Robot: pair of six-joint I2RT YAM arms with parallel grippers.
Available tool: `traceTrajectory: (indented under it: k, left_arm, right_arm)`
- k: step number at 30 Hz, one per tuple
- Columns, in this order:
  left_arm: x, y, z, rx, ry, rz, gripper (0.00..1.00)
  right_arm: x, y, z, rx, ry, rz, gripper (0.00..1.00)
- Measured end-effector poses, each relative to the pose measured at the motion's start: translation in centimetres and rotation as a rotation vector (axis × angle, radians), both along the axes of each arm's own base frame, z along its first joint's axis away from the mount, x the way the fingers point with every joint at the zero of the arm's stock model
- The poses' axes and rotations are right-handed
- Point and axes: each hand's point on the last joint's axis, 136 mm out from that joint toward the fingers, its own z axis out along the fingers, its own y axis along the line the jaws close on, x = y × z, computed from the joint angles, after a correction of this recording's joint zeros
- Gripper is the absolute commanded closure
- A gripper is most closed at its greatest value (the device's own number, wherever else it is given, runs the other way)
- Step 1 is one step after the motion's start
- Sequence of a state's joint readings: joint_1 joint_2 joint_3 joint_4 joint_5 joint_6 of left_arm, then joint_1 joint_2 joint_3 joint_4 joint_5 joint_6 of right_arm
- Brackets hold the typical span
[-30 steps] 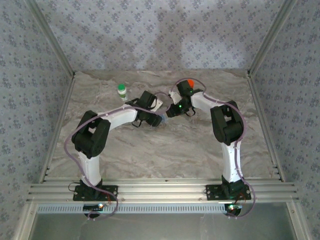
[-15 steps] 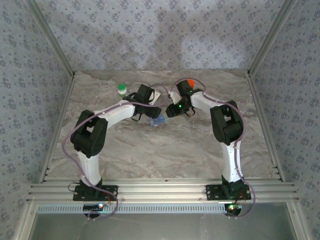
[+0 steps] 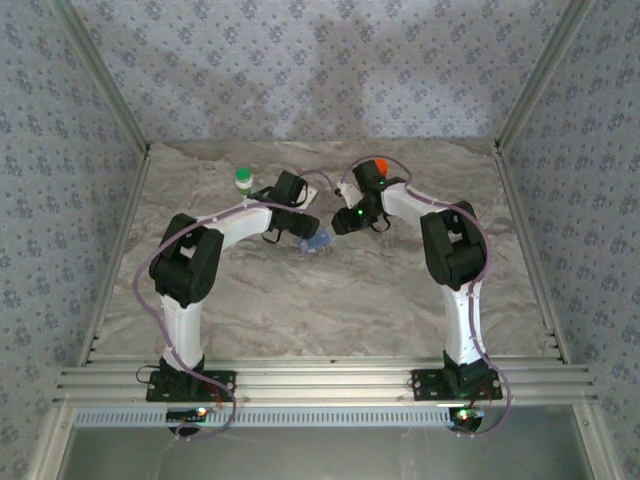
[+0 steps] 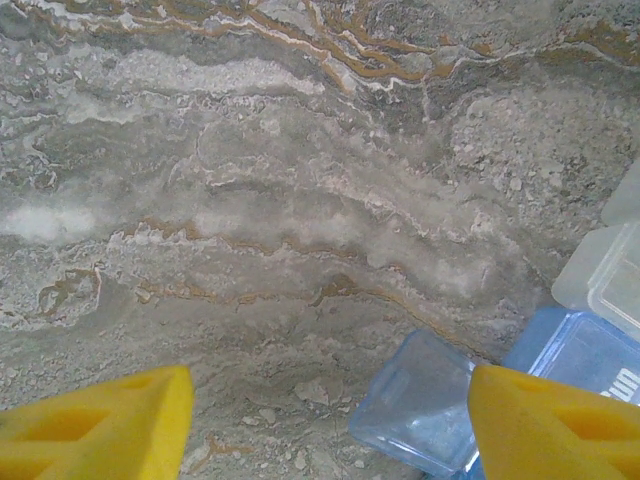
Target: Sort the pills into containers
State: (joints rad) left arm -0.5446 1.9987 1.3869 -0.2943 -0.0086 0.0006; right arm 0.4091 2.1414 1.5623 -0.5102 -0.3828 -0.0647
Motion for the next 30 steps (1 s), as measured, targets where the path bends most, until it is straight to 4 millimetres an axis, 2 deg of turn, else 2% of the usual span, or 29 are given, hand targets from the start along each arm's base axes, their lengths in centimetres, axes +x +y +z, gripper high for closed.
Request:
traceTrajectory:
  k: [12,18,22,25,26,27,30]
  left_arm:
    - [-0.3,-0.3,-1.1,-0.057,0.036,0.014,0.28]
    - [-0.1,-0.9,-0.4,-0.117,0.035,0.017,0.27]
    - [-0.2,-0.5,2.7,-0.171,-0.036,0.045,0.25]
    - [-0.7,0.8,7.4,-0.212,-0.149,0.086,0.2]
    - [-0.8,1.4,9.2,-0.223,-0.2,0.11,0.16]
    - [-0.9,2.1,10.7,-0.23,-0.244,0.132,0.04]
    - [-1.3,4.9,15.2,-0.26,-0.385,0.241,0.02]
  right_arm:
    - [-0.1,-0.9,-0.3,0.145,0.071,-0.134,0.57]
    - [-0.4,-0.8,-0.3,0.189,0.08,-0.186,0.57]
    - [-0.7,-0.8,-0.2,0.204,0.081,-0.223,0.57]
    - [-1.3,-0.5,-0.1,0.19,0.078,-0.236,0.55]
    - [-1.4,-0.2,-0.1,0.183,0.076,-0.233,0.55]
    - [-1.5,0.0,-0.1,0.179,0.074,-0.231,0.54]
    - [-1.7,0.4,-0.1,0.159,0.06,-0.228,0.52]
